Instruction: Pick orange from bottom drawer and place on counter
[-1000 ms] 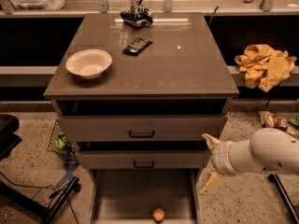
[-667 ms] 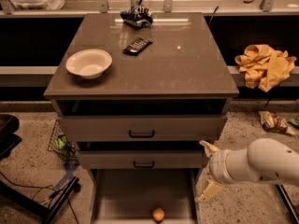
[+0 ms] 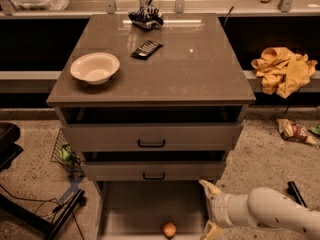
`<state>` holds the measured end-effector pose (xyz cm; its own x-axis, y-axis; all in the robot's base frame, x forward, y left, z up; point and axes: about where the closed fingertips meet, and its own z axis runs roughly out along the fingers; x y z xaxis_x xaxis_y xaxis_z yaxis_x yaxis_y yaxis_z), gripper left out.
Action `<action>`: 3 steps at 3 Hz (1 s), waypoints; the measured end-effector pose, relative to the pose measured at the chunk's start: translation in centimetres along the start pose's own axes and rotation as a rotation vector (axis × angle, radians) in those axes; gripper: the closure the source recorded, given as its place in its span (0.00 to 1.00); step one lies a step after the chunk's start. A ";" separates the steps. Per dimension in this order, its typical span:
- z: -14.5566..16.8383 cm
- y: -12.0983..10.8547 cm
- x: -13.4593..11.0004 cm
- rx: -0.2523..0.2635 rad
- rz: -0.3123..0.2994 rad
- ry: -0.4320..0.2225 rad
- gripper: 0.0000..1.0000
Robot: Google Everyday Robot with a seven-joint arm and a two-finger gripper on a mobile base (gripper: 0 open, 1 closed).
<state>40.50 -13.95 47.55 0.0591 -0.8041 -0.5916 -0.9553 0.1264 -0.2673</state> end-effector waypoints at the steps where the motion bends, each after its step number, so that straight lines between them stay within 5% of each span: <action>1: 5.8 1.4 2.5 -0.015 -0.036 -0.042 0.00; 3: 15.3 1.5 6.8 -0.069 -0.046 -0.033 0.00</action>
Offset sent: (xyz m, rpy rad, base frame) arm 0.0452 0.0500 -0.1863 -0.0030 0.0083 0.1220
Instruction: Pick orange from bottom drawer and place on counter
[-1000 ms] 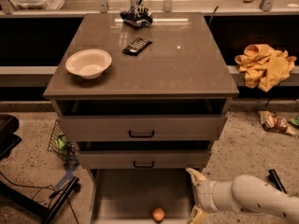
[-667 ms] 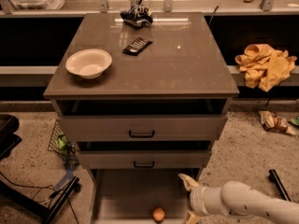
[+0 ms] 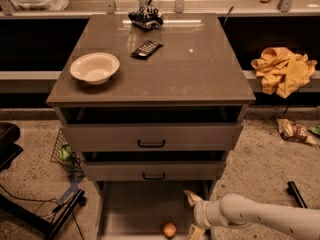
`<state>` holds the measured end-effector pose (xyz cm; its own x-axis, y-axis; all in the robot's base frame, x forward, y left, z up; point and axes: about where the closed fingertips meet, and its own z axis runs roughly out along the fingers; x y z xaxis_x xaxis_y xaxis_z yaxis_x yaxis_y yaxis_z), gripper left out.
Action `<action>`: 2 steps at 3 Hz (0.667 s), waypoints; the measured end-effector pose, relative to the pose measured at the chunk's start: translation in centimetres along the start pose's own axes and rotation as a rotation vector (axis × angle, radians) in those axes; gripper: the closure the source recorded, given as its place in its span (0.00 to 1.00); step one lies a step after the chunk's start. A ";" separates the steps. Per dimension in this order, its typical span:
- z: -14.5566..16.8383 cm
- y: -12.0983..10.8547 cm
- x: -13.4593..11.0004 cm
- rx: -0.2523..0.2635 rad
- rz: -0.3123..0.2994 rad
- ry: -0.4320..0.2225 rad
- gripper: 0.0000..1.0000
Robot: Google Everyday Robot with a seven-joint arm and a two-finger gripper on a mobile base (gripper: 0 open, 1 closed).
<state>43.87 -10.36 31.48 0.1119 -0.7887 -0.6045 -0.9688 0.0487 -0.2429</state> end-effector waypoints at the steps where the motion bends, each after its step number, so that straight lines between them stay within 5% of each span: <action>1: 0.0 0.0 0.0 0.000 0.000 0.000 0.00; 2: 2.1 0.6 0.1 -0.011 0.024 -0.031 0.00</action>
Offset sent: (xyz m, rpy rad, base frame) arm -0.0022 0.0327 -0.0509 0.0946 0.0585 -0.0156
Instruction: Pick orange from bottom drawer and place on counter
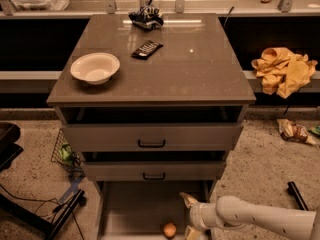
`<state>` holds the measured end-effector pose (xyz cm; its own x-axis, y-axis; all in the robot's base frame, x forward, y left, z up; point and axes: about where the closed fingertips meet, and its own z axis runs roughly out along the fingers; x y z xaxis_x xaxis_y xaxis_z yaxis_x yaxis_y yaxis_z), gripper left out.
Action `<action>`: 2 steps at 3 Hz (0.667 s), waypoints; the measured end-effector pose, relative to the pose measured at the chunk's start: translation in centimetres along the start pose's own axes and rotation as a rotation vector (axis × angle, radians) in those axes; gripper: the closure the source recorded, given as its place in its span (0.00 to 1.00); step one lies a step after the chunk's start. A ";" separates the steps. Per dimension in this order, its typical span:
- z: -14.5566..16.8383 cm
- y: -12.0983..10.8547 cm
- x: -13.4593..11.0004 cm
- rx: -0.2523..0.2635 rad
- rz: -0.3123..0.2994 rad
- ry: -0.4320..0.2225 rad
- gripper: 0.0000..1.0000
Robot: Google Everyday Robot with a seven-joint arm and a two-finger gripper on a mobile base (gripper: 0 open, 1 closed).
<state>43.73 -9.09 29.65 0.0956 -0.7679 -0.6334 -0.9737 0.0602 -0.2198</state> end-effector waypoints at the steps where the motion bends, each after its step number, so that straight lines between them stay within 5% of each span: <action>1: 4.3 1.0 0.6 -0.039 -0.010 -0.040 0.00; 2: 8.8 2.1 1.6 -0.088 -0.026 -0.056 0.00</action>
Offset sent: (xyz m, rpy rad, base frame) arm 0.0012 0.0696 -0.1288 0.0427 0.0765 0.1450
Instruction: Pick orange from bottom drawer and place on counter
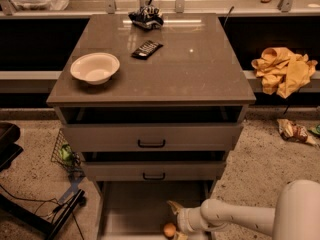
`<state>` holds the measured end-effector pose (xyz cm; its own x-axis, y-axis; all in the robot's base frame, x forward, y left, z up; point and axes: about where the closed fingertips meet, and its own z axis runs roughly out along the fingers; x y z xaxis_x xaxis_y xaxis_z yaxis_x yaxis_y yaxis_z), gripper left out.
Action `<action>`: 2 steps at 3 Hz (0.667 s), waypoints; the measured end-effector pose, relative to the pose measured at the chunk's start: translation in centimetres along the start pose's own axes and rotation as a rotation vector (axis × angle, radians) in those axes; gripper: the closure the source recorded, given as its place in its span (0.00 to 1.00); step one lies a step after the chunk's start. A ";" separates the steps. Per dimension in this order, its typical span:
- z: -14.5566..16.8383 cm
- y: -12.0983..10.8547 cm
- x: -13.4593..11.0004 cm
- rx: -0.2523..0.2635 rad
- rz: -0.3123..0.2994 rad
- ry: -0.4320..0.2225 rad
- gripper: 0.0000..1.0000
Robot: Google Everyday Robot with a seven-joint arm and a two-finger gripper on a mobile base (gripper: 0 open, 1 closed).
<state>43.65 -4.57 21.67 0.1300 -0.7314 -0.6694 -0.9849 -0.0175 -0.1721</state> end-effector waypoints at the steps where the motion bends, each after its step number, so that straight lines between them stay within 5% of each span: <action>1: 3.0 0.8 1.2 -0.039 -0.001 -0.006 0.00; 2: 5.1 1.4 2.3 -0.071 0.003 0.001 0.00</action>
Offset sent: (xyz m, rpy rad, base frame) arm -0.0051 0.0217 -0.0810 -0.0274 0.0803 0.0618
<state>43.15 -2.77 16.22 0.1268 -0.7322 -0.6692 -0.9910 -0.0635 -0.1183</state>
